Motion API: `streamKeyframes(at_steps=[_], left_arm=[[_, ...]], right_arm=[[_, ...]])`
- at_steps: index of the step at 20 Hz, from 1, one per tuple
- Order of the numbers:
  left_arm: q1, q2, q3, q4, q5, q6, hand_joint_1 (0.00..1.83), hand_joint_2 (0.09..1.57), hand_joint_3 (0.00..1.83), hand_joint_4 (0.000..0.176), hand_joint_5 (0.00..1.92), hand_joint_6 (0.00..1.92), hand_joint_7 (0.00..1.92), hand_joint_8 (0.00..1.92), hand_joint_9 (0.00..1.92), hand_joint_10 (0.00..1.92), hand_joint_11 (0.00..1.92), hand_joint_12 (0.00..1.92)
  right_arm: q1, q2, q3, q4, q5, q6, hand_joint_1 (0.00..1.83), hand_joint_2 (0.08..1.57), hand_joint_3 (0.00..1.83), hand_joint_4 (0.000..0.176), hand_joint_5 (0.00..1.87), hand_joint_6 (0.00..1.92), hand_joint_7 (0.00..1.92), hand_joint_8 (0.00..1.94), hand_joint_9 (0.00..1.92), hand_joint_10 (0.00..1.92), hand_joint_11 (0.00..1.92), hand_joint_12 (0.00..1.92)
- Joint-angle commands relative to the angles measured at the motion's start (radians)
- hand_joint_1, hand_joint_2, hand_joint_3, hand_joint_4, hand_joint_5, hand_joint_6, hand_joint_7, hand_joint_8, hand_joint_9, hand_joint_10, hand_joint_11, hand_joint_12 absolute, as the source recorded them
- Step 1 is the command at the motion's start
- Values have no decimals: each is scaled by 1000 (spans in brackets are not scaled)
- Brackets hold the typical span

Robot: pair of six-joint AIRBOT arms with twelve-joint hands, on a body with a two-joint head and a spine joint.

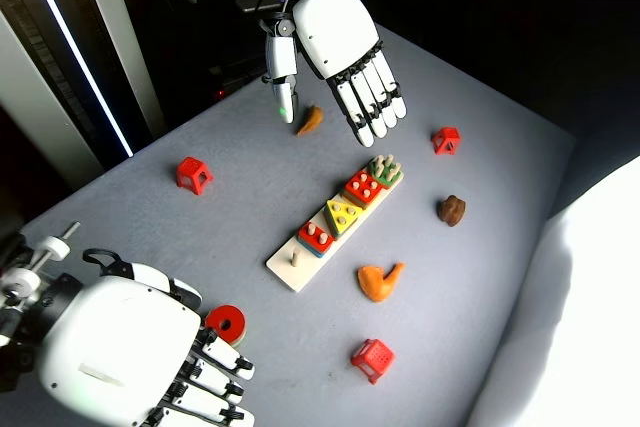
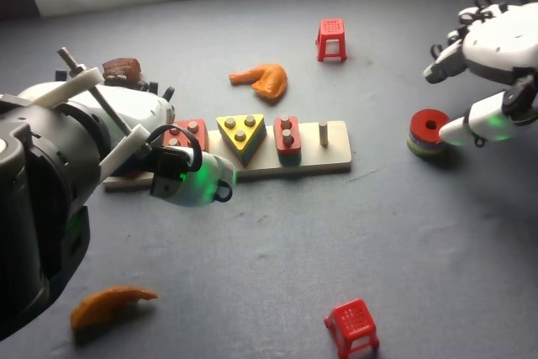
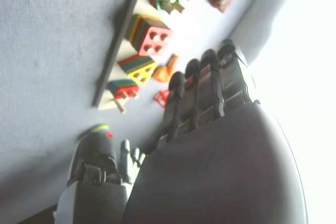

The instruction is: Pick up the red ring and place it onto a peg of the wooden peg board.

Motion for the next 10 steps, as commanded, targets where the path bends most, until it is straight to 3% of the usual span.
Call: streamKeyframes(at_steps=[1, 2, 6, 10], left_arm=[[-9, -1, 2, 88, 19, 3, 0, 1238, 3, 0, 122, 11, 103, 10, 80, 11, 43, 27], [-9, -1, 2, 88, 19, 3, 0, 1240, 4, 0, 85, 2, 73, 1, 50, 2, 14, 16], [-9, -3, 1, 87, 19, 3, 0, 1240, 2, 0, 91, 5, 82, 5, 63, 7, 28, 26], [-9, -3, 1, 87, 19, 3, 0, 1232, 0, 0, 152, 5, 134, 4, 104, 5, 60, 61]], right_arm=[[-4, -5, 11, -24, 59, -4, 651, 1073, 25, 0, 470, 1, 488, 1, 204, 3, 0, 0], [-10, -17, 21, -24, 59, -7, 654, 1066, 20, 6, 485, 10, 516, 15, 204, 4, 0, 0], [-23, -48, 40, -24, 62, -13, 711, 1065, 13, 0, 588, 51, 659, 64, 255, 25, 0, 0], [-20, -69, 56, -24, 63, -13, 701, 1066, 10, 26, 615, 58, 655, 48, 223, 9, 0, 0]])
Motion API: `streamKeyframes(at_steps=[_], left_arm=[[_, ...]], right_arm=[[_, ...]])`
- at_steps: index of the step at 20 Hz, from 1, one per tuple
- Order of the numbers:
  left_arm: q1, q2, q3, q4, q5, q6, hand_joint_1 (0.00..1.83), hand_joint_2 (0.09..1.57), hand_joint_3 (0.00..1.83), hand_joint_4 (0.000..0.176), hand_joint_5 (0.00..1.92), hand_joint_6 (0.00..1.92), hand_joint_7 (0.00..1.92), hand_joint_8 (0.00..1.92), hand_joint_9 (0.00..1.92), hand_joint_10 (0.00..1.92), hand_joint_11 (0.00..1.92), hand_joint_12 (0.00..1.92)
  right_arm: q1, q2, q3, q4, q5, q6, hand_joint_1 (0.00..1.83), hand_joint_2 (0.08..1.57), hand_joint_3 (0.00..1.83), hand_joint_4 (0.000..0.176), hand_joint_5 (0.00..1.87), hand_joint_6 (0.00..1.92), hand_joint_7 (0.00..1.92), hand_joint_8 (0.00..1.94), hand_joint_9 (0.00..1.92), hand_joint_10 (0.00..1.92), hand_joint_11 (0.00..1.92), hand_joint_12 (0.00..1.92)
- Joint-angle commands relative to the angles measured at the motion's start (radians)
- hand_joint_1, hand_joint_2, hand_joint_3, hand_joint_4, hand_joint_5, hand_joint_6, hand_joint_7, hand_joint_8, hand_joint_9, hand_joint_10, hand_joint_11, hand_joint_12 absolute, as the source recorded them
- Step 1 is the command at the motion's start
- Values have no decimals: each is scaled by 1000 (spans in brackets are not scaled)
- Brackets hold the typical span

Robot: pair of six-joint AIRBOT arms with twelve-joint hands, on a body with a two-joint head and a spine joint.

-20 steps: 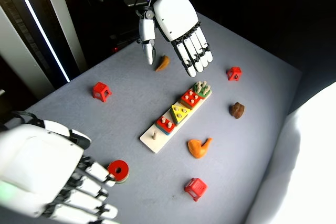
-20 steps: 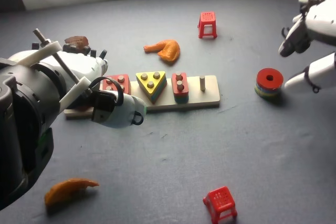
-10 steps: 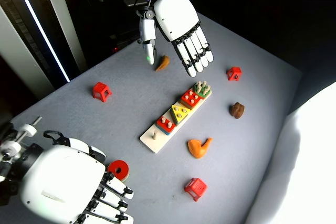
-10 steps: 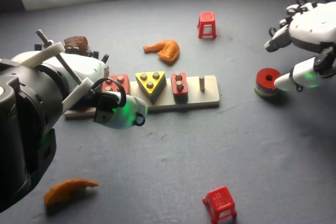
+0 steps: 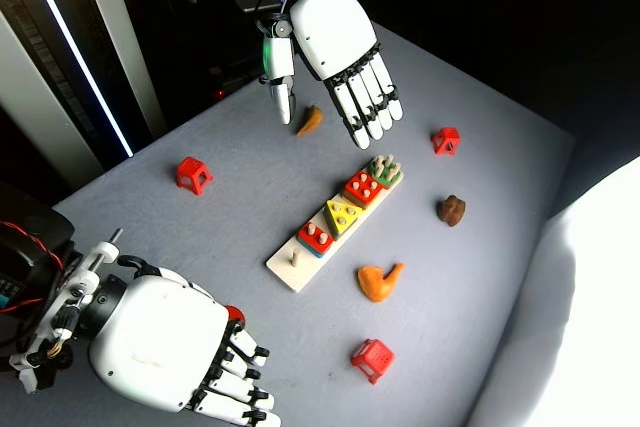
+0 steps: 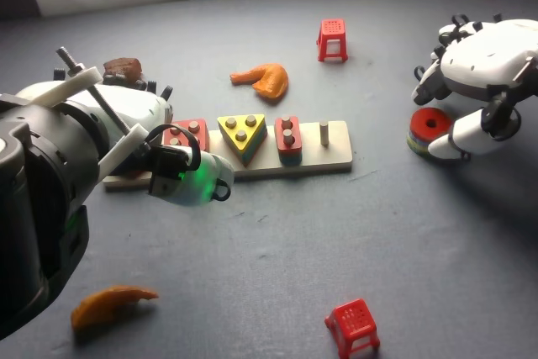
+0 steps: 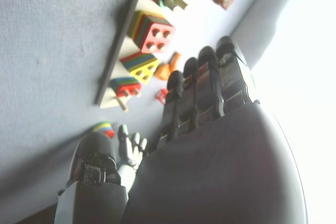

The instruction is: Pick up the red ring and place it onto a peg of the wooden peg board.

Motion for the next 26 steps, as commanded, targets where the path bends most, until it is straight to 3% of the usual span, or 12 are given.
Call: streamKeyframes(at_steps=[1, 4, 5, 8, 9, 12, 13, 15, 22, 23, 24, 26], left_arm=[[-9, -3, 0, 87, 14, 3, 0, 1233, 0, 0, 144, 0, 121, 0, 89, 0, 41, 58], [-8, -4, 1, 87, 14, 3, 0, 1239, 3, 0, 126, 2, 85, 3, 52, 2, 1, 47], [-8, -4, 1, 87, 14, 3, 0, 1241, 3, 0, 130, 3, 88, 4, 53, 2, 1, 49], [-10, -4, 2, 87, 14, 3, 0, 1238, 1, 0, 113, 2, 77, 0, 44, 0, 0, 49], [-11, -4, 2, 87, 14, 3, 0, 1232, 0, 0, 91, 0, 58, 0, 41, 0, 7, 54], [-11, -4, 3, 88, 14, 3, 0, 1241, 2, 0, 89, 2, 60, 2, 39, 1, 10, 63], [-11, -4, 3, 88, 14, 2, 0, 1249, 5, 0, 68, 0, 39, 0, 23, 0, 1, 59], [-11, -4, 3, 89, 14, 2, 0, 1256, 5, 0, 62, 0, 30, 0, 13, 0, 0, 32], [-14, -4, 4, 92, 14, 0, 0, 1236, 0, 0, 58, 1, 35, 1, 22, 3, 5, 41], [-14, -5, 4, 92, 14, 0, 0, 1236, 0, 0, 63, 3, 40, 3, 24, 4, 7, 44], [-14, -5, 4, 92, 14, 0, 0, 1233, 0, 0, 79, 9, 55, 8, 36, 7, 19, 51], [-15, -6, 5, 92, 14, 0, 0, 1227, 0, 0, 32, 0, 5, 0, 1, 0, 0, 18]], right_arm=[[5, 0, 8, -25, 62, -1, 678, 1076, 14, 34, 602, 52, 637, 38, 205, 2, 0, 0], [5, -9, 9, -25, 57, -1, 731, 1090, 16, 19, 610, 53, 670, 46, 191, 3, 0, 0], [4, -10, 9, -25, 57, -1, 737, 1097, 18, 33, 628, 61, 687, 52, 189, 2, 0, 0], [0, -12, 9, -25, 57, -1, 767, 1082, 9, 38, 661, 73, 714, 57, 189, 2, 0, 0], [0, -11, 9, -25, 57, -1, 817, 1098, 14, 9, 728, 101, 804, 92, 223, 17, 0, 0], [0, -10, 9, -25, 57, -2, 850, 1135, 25, 0, 857, 158, 939, 145, 254, 31, 0, 0], [1, -10, 9, -25, 57, -2, 1134, 1144, 9, 0, 827, 919, 1005, 859, 297, 57, 0, 0], [1, -10, 9, -25, 57, -3, 1278, 1048, 0, 0, 1071, 665, 1237, 763, 472, 127, 0, 0], [42, -1, 7, -25, 35, -7, 1252, 1034, 0, 3, 1126, 686, 1205, 733, 503, 133, 0, 0], [59, -1, 7, -25, 25, -7, 1242, 1041, 2, 43, 1138, 718, 1152, 770, 463, 117, 0, 0], [74, -2, 7, -25, 17, -7, 1240, 1043, 2, 52, 1139, 728, 1142, 775, 451, 112, 0, 0], [117, -11, 7, -24, -2, -8, 1243, 1040, 1, 38, 1108, 758, 1189, 712, 481, 119, 0, 0]])
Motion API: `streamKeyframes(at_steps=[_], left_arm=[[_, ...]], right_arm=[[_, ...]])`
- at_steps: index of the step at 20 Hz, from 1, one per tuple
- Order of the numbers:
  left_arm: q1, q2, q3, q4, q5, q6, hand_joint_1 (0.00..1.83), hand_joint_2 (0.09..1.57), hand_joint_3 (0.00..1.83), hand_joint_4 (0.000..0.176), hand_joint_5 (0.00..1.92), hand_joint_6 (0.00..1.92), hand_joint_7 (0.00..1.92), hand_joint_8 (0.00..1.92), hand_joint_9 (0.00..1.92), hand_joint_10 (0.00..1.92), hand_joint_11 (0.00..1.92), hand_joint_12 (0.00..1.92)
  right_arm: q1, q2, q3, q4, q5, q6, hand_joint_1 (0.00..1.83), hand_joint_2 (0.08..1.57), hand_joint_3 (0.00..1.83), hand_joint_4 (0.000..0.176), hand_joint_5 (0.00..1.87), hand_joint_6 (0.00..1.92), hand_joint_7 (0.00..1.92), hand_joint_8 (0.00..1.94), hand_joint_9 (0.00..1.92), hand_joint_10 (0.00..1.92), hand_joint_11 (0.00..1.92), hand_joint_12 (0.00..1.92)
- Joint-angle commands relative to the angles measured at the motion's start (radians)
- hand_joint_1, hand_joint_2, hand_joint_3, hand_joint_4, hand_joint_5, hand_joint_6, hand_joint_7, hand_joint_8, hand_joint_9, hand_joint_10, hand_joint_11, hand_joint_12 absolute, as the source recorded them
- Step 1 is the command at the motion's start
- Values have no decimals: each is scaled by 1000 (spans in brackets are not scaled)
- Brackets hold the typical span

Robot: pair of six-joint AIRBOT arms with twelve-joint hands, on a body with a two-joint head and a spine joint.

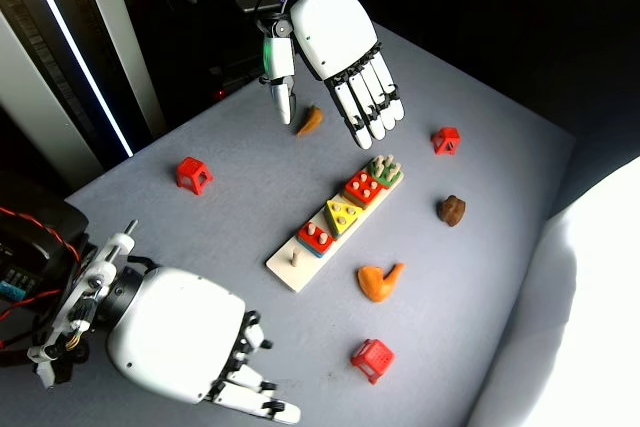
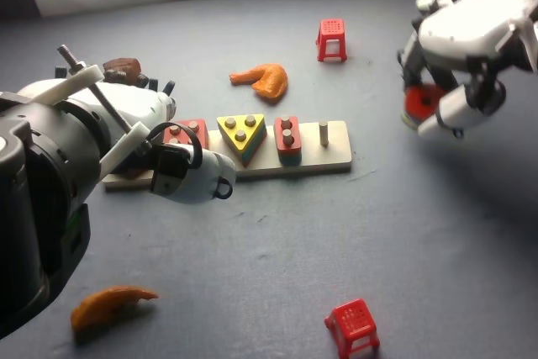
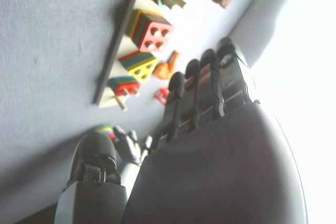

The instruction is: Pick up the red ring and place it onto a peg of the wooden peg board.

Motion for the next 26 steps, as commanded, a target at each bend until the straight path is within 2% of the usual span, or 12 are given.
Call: streamKeyframes(at_steps=[1, 4, 6, 7, 8, 10, 11, 12, 13, 14, 15, 26], left_arm=[[-10, -6, 5, 87, 15, 2, 0, 1227, 0, 0, 47, 7, 21, 8, 15, 6, 19, 23], [-10, -6, 5, 91, 15, 2, 0, 1233, 0, 0, 79, 14, 72, 20, 60, 17, 37, 35], [-10, -6, 6, 91, 15, 2, 0, 1244, 5, 0, 63, 6, 56, 10, 37, 5, 18, 30], [-10, -6, 6, 91, 15, 2, 0, 1254, 9, 0, 77, 11, 56, 9, 34, 4, 15, 29], [-10, -6, 6, 91, 15, 2, 0, 1245, 4, 0, 85, 12, 62, 10, 41, 6, 28, 37], [-10, -6, 6, 91, 16, 2, 0, 1253, 6, 0, 101, 14, 77, 12, 47, 6, 18, 37], [-10, -6, 6, 91, 16, 2, 0, 1246, 3, 0, 104, 14, 80, 12, 49, 7, 24, 41], [-10, -6, 6, 91, 16, 2, 0, 1244, 1, 0, 127, 4, 100, 3, 68, 2, 37, 65], [-10, -6, 6, 91, 16, 2, 0, 1249, 3, 0, 125, 0, 99, 0, 67, 0, 32, 70], [-10, -6, 6, 91, 16, 2, 0, 1246, 1, 0, 117, 0, 87, 0, 61, 0, 26, 73], [-10, -6, 6, 91, 16, 2, 0, 1253, 4, 0, 119, 1, 93, 3, 62, 0, 20, 73], [-9, -7, 6, 91, 15, 2, 0, 1257, 0, 0, 99, 5, 81, 3, 52, 1, 0, 125]], right_arm=[[27, -3, 2, -24, 33, 1, 1240, 1041, 1, 57, 1131, 760, 1160, 717, 457, 107, 0, 0], [75, -27, 2, -23, -11, -1, 1242, 1046, 2, 25, 1094, 759, 1173, 757, 447, 100, 0, 0], [103, -41, 1, -2, -59, -1, 1237, 1043, 0, 66, 1139, 748, 1147, 738, 426, 92, 0, 0], [118, -49, 1, 23, -98, -1, 1237, 1064, 6, 0, 1136, 835, 1042, 823, 368, 67, 0, 0], [126, -54, 0, 26, -114, -1, 1233, 1061, 0, 45, 1113, 807, 1092, 813, 442, 101, 0, 0], [134, -67, 0, 26, -122, -1, 1238, 1046, 0, 49, 1106, 763, 1172, 735, 513, 126, 0, 0], [132, -71, 0, 26, -124, -3, 1251, 1040, 0, 0, 1090, 740, 1215, 713, 531, 134, 0, 0], [121, -78, 0, 26, -125, -15, 1251, 1035, 0, 8, 1100, 742, 1230, 666, 527, 127, 0, 0], [109, -83, 0, 26, -124, -30, 1241, 1039, 1, 54, 1138, 737, 1167, 712, 468, 102, 0, 0], [96, -88, -1, 26, -125, -38, 1236, 1068, 4, 0, 1133, 844, 1029, 841, 407, 79, 0, 0], [89, -90, -2, 26, -125, -40, 1236, 1060, 0, 31, 1098, 795, 1111, 818, 438, 97, 0, 0], [98, -135, 32, 26, -104, -56, 1265, 1034, 0, 0, 1077, 725, 1267, 648, 530, 146, 0, 0]])
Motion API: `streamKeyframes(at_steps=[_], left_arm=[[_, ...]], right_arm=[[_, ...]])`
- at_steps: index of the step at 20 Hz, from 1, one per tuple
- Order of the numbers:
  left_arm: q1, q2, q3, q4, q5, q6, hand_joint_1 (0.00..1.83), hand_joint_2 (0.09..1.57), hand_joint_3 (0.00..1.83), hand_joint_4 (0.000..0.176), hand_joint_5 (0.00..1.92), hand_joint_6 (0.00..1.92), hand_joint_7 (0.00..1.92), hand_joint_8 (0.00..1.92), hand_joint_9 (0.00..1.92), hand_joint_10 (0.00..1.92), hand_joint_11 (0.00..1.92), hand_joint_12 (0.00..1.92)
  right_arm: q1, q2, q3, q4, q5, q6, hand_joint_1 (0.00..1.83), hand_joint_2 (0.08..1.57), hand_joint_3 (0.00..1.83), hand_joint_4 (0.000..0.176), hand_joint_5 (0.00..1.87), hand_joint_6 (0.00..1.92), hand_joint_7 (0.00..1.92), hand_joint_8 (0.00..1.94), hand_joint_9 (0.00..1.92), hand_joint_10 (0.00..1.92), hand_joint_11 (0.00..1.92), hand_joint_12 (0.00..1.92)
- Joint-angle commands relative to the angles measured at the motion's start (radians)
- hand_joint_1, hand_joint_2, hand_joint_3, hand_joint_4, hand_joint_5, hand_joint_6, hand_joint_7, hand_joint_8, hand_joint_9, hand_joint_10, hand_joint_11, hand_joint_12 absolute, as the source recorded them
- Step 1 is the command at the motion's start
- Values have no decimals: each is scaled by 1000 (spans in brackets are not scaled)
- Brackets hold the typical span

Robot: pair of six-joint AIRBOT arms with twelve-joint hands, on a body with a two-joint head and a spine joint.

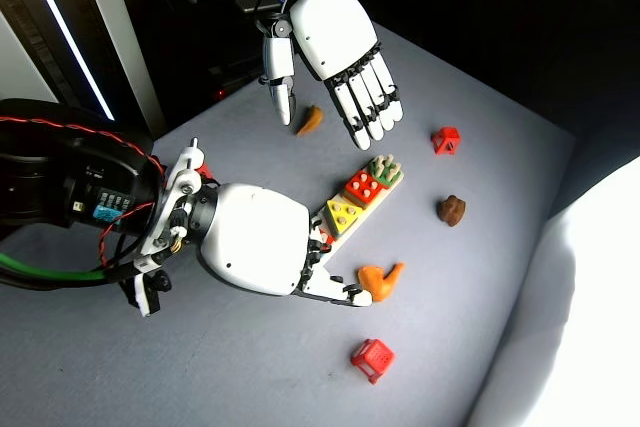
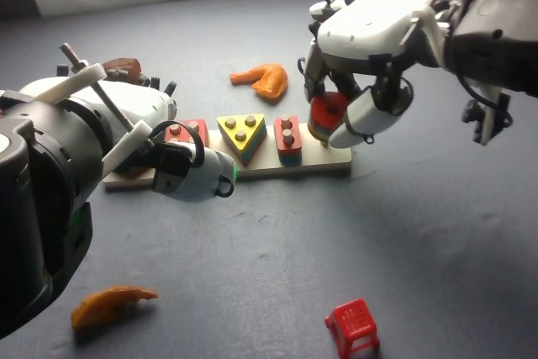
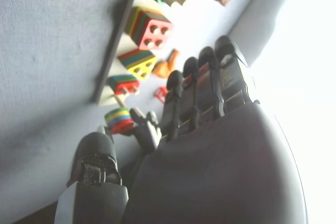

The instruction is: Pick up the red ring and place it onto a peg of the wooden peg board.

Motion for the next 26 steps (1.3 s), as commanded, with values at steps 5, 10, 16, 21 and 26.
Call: streamKeyframes(at_steps=[5, 10, 16, 21, 26], left_arm=[[-9, -2, 4, 88, 15, 3, 0, 1252, 0, 0, 106, 2, 93, 5, 69, 5, 0, 168], [-10, -2, 4, 88, 15, 3, 0, 1250, 0, 0, 104, 1, 88, 0, 60, 0, 0, 137], [-10, -2, 4, 88, 15, 3, 0, 1251, 1, 0, 131, 4, 102, 2, 73, 2, 0, 174], [-11, -2, 4, 88, 15, 3, 0, 1247, 0, 0, 160, 1, 138, 0, 101, 0, 0, 228], [-12, -2, 4, 88, 15, 3, 0, 1242, 0, 0, 98, 1, 77, 1, 48, 1, 0, 109]], right_arm=[[18, -10, 20, -13, 33, -12, 1251, 1035, 2, 9, 1108, 729, 1220, 684, 555, 129, 0, 0], [5, -25, 30, -13, 40, -36, 1235, 1053, 2, 48, 1105, 760, 1127, 821, 461, 103, 0, 0], [-9, -51, 66, -13, 44, -52, 1003, 1151, 20, 135, 857, 1145, 987, 712, 420, 90, 0, 0], [-24, -51, 66, -13, 49, -53, 395, 914, 0, 0, 385, 22, 360, 5, 139, 1, 0, 0], [-2, -24, 48, -13, 54, -48, 347, 732, 0, 0, 73, 2, 45, 4, 0, 0, 0, 0]])
